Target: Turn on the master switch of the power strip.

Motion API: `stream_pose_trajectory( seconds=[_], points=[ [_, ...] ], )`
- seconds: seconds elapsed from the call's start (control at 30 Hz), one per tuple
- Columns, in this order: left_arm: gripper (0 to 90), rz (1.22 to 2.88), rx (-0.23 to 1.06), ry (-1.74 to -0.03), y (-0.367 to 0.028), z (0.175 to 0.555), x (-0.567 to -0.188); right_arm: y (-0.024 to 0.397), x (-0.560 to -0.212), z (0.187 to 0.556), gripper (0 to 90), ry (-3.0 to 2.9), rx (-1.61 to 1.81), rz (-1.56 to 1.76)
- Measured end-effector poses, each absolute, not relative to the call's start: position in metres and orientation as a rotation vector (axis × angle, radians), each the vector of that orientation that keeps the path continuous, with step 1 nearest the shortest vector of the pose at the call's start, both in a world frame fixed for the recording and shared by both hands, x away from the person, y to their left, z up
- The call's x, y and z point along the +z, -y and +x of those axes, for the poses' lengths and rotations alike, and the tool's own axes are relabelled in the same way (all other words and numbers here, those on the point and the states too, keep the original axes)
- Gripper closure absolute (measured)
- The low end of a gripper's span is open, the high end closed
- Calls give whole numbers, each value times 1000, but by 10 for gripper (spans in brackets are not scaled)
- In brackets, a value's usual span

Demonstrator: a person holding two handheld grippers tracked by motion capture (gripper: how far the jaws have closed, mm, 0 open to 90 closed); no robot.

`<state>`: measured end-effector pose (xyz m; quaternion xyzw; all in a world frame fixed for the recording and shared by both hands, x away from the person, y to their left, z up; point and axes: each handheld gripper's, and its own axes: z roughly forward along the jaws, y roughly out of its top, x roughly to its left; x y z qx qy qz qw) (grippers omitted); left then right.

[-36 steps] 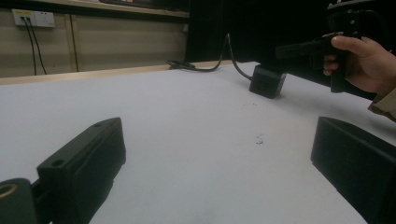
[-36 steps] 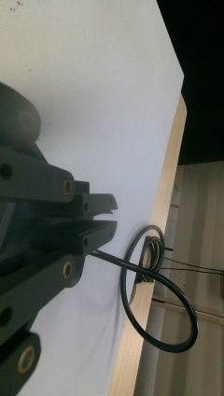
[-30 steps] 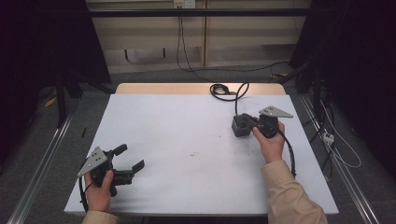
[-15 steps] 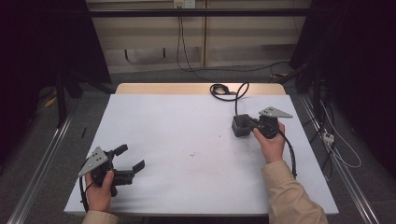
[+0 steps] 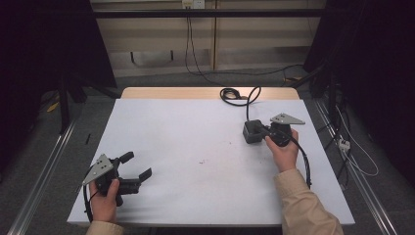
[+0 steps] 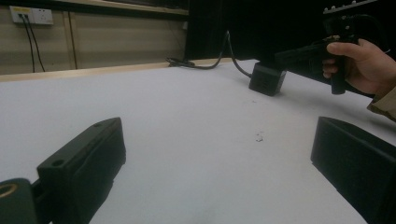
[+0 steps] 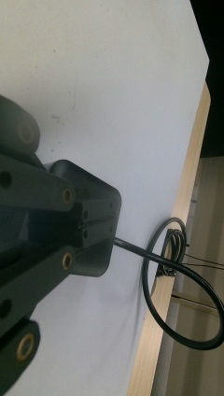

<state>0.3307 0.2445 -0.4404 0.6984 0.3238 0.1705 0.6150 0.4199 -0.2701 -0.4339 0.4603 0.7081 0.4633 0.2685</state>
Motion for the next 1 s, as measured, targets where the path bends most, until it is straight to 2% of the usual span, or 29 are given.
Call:
stream_pose_trajectory(
  seconds=[1.0],
  points=[
    [28,1606,390,-747,-244,329,-440,268,-439,418,900,-1901,1253,1222]
  ],
)
